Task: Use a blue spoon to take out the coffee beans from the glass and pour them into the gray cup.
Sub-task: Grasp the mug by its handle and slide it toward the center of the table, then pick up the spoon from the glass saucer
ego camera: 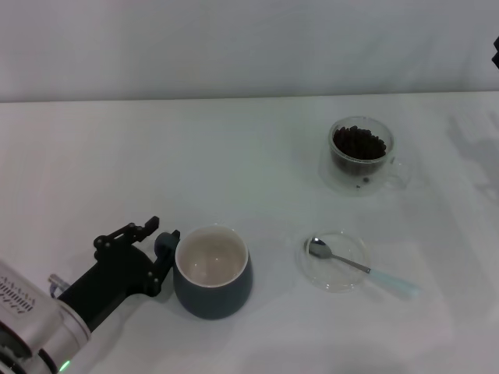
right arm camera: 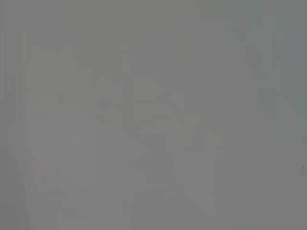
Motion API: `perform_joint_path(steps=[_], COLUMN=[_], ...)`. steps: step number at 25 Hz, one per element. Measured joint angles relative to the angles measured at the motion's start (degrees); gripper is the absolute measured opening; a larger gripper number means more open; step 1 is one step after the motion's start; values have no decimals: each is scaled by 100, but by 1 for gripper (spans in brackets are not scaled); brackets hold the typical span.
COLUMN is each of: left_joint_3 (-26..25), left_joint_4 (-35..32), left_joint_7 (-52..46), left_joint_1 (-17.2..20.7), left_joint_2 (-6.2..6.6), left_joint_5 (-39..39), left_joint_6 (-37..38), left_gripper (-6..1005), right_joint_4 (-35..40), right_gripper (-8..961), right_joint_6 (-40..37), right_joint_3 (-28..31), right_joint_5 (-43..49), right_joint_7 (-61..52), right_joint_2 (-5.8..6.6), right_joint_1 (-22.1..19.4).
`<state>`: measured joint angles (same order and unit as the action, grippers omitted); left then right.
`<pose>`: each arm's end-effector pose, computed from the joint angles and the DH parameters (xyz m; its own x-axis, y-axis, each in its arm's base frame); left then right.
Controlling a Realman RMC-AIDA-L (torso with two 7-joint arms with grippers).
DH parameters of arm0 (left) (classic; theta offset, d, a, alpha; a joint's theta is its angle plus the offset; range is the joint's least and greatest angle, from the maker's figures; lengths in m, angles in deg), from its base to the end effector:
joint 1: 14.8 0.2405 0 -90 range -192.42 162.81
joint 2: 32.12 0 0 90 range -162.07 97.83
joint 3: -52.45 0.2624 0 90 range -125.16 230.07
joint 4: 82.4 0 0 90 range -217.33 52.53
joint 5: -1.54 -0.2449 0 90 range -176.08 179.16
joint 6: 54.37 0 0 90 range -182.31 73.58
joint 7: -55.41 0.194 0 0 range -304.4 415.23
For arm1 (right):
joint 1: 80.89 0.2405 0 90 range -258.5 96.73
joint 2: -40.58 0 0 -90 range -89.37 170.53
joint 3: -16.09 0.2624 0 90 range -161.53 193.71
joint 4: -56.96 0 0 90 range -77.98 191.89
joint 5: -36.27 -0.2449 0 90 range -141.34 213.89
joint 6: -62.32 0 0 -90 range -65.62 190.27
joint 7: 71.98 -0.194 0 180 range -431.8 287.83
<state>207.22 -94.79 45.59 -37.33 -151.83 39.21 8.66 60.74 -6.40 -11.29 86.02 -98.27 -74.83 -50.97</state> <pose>-0.3134 0.3281 -0.1582 0.8248 0.0830 0.5593 0.4776 -0.6317 -0.6106 0.3749 0.4299 0.0490 0.6081 0.1276 -0.7836 -0.7846 -0.0541 -0.6177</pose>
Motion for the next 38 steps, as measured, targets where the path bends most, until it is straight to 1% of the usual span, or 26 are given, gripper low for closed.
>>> perform_joint_path(steps=[11,16,20,22,28,33,36,38], left_joint_3=[14,25,32,34,4,-11,-15,-19], left_joint_4=[-113,-124,-131,-161,-298,-268,-244,-225], left_joint_7=[-8,-16,-22,-22,12,12,12,13], left_joint_1=[151,248,325,452,781,1144,1420,1605], left_joint_2=[8,16,11,9,25,33,34,41], left_joint_5=[80,76,67,67,76,128,498,1019], left_joint_6=[15,10,8,29,202,789,1204,1525], left_gripper=[480,682,793,848,848,846,845,843], right_joint_4=[0,0,0,-1,-1,-8,-4,-3], right_gripper=[856,856,856,856,856,857,857,856], right_joint_6=[-89,-89,-89,-89,-96,-99,-102,-138], right_joint_3=[-6,-6,-4,-4,-4,-4,-4,-7], right_joint_5=[-31,-13,-1,4,10,-6,-4,16], right_joint_7=[-15,-16,-16,-17,-17,-150,-575,-1015], right_joint_2=[2,1,-4,-5,-7,-7,0,9], right_joint_1=[-43,-13,18,36,41,-2,-115,-284])
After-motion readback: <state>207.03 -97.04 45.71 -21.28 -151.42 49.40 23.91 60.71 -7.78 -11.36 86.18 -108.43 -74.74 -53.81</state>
